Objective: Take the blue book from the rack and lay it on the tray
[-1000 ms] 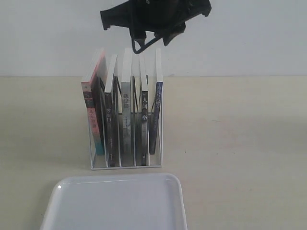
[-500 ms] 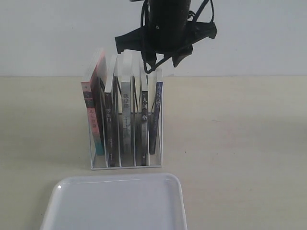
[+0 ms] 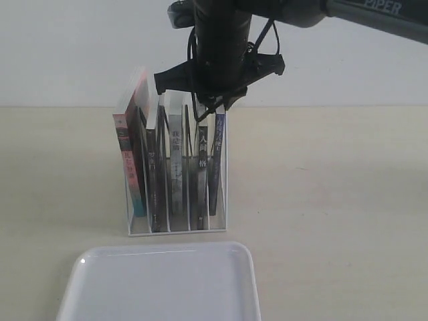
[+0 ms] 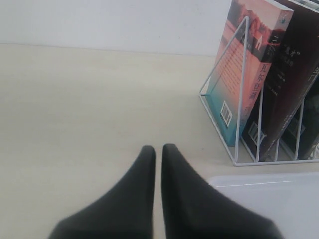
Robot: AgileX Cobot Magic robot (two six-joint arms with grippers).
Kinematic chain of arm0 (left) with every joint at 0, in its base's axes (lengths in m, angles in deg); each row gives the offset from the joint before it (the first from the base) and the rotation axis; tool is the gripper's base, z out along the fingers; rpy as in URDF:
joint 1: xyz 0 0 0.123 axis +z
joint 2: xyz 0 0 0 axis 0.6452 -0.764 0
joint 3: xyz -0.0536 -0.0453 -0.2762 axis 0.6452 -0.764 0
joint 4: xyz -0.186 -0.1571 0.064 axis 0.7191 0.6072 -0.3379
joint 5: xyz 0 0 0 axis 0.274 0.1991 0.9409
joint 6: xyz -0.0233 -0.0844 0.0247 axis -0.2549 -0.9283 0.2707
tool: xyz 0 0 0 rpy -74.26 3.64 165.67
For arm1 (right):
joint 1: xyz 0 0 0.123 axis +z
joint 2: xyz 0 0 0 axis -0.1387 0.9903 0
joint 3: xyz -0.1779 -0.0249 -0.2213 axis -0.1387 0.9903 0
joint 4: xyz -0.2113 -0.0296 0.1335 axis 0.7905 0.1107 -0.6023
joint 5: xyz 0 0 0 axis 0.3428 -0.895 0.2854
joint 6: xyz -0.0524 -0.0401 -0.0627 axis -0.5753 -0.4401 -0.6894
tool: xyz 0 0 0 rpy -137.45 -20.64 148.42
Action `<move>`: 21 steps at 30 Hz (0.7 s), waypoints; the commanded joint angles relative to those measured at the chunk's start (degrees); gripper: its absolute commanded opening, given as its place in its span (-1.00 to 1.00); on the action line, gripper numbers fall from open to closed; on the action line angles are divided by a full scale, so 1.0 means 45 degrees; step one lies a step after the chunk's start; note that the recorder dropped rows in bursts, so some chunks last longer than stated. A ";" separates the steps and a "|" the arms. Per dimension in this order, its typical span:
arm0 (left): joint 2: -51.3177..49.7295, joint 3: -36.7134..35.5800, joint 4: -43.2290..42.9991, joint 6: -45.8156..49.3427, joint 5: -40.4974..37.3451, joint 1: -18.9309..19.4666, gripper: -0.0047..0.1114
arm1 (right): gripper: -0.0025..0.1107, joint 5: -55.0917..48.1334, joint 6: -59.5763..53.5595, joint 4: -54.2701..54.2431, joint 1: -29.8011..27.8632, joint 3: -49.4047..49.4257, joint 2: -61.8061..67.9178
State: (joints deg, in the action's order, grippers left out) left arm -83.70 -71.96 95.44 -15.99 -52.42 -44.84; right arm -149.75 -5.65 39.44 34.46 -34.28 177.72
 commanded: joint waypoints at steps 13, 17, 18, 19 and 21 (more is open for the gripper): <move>0.0039 0.0052 -0.0057 -0.0081 0.0056 0.0014 -0.85 | -0.96 0.0125 0.0227 0.0055 -0.0048 0.0070 -0.1010; 0.0039 0.0052 -0.0057 -0.0081 0.0056 0.0014 -0.85 | -0.96 0.0026 0.0227 0.0072 -0.0048 0.0070 -0.1588; 0.0039 0.0052 -0.0057 -0.0081 0.0056 0.0014 -0.85 | -0.96 -0.0007 0.0227 0.0040 -0.0048 0.0070 -0.1694; 0.0039 0.0052 -0.0057 -0.0081 0.0056 0.0014 -0.85 | -0.96 -0.0007 0.0227 0.0040 -0.0048 0.0070 -0.1788; 0.0039 0.0052 -0.0057 -0.0081 0.0056 0.0014 -0.85 | -0.96 -0.0039 0.0227 0.0040 -0.0048 0.0070 -0.2043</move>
State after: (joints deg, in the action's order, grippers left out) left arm -83.70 -71.96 95.44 -15.99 -52.42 -44.84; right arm -150.73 -4.63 38.86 34.36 -33.60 170.77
